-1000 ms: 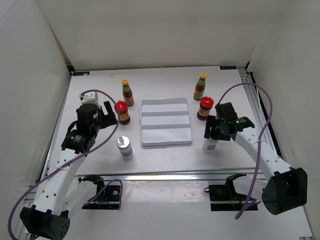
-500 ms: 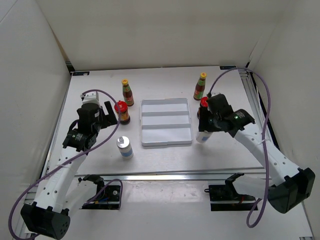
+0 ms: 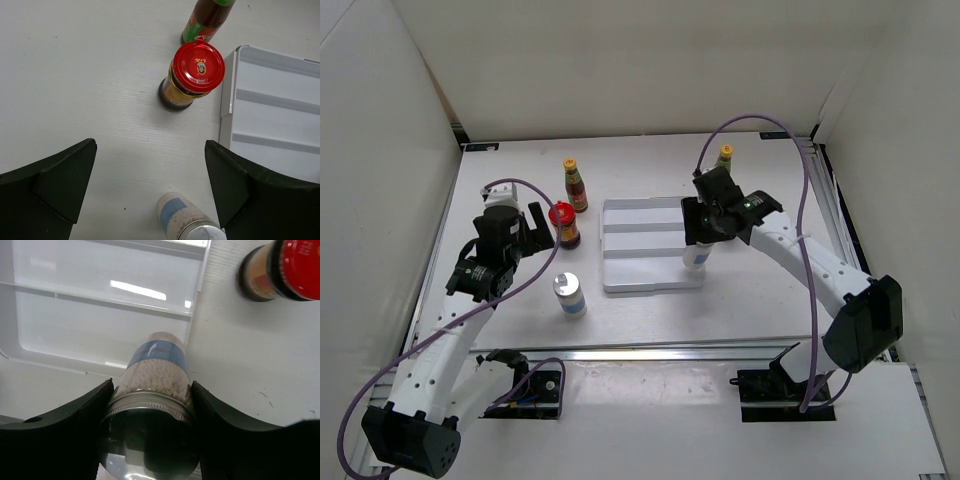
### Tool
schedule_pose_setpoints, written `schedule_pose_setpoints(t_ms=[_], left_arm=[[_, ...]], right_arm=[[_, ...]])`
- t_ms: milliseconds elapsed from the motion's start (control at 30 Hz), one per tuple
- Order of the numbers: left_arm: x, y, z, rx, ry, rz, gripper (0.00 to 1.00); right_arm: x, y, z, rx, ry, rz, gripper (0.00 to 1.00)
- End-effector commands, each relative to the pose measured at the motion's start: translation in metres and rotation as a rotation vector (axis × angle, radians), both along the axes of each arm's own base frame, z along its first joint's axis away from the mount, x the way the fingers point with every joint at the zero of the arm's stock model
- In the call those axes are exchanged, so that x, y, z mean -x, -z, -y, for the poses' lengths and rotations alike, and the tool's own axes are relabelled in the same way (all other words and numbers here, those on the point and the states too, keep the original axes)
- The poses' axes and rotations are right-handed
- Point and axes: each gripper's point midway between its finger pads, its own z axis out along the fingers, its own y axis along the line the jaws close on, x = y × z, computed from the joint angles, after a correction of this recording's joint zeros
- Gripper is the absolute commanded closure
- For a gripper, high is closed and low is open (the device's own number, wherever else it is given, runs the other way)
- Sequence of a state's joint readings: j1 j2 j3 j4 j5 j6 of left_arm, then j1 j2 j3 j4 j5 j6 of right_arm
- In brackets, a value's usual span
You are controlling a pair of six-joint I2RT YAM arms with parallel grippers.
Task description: Organize the condiment bottles
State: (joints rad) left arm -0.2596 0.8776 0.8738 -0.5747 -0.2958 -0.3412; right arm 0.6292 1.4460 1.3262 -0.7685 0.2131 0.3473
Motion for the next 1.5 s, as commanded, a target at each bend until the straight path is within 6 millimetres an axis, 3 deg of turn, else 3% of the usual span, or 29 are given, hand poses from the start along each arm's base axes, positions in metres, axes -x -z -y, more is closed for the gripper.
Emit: schedule_pose_setpoints(t_ms=[0, 400, 567, 600, 633, 667, 700, 767, 800, 867, 1033, 1133, 1233, 1333, 1400, 1433, 1467], left_arm=[[-0.001, -0.002, -0.002, -0.004, -0.018, 0.013, 0.00], [-0.001, -0.002, -0.002, -0.004, -0.018, 0.013, 0.00], [0.001, 0.000, 0.009, 0.013, 0.055, 0.002, 0.00], [0.001, 0.000, 0.011, 0.011, 0.070, 0.000, 0.00], [0.001, -0.004, 0.015, 0.022, 0.086, 0.007, 0.00], [0.001, -0.004, 0.017, 0.027, 0.096, 0.006, 0.00], [0.001, -0.003, 0.018, 0.023, 0.110, 0.004, 0.00], [0.001, -0.007, 0.024, 0.041, 0.140, 0.009, 0.00], [0.002, -0.007, 0.025, 0.037, 0.154, 0.008, 0.00], [0.005, -0.014, 0.027, 0.056, 0.161, 0.031, 0.00], [0.022, -0.027, 0.056, 0.154, 0.316, 0.041, 0.00], [0.043, -0.023, 0.073, 0.253, 0.379, -0.037, 0.00], [0.066, -0.027, 0.084, 0.323, 0.440, -0.049, 0.00], [0.083, -0.025, 0.083, 0.354, 0.438, -0.067, 0.00], [0.087, -0.025, 0.079, 0.336, 0.416, -0.077, 0.00], [0.089, -0.012, 0.080, 0.333, 0.404, -0.144, 0.00], [0.087, -0.012, 0.079, 0.319, 0.391, -0.163, 0.00]], right_arm=[[-0.011, -0.019, -0.025, -0.117, -0.040, 0.076, 1.00], [-0.019, 0.049, -0.036, -0.055, -0.041, -0.049, 0.97], [-0.019, 0.063, -0.036, -0.036, -0.040, -0.075, 0.81], [-0.019, 0.063, -0.036, -0.036, -0.040, -0.075, 0.71], [-0.019, 0.063, -0.036, -0.036, -0.040, -0.075, 0.56], [-0.019, 0.063, -0.036, -0.036, -0.040, -0.075, 0.48], [-0.021, 0.059, -0.037, -0.042, -0.040, -0.067, 0.38], [-0.020, 0.050, -0.037, -0.046, -0.040, -0.062, 0.33], [-0.022, 0.043, -0.036, -0.046, -0.035, -0.047, 0.15], [-0.023, 0.021, -0.037, -0.066, -0.036, -0.018, 0.00], [-0.025, -0.036, -0.031, -0.128, -0.019, 0.112, 0.00], [-0.019, -0.065, -0.026, -0.160, -0.028, 0.167, 0.00], [-0.013, -0.078, -0.021, -0.171, -0.037, 0.195, 0.00], [-0.009, -0.080, -0.020, -0.169, -0.050, 0.192, 0.00], [-0.006, -0.085, -0.020, -0.178, -0.067, 0.195, 0.00], [-0.004, -0.088, -0.021, -0.188, -0.073, 0.199, 0.00], [-0.004, -0.088, -0.021, -0.188, -0.073, 0.199, 0.00]])
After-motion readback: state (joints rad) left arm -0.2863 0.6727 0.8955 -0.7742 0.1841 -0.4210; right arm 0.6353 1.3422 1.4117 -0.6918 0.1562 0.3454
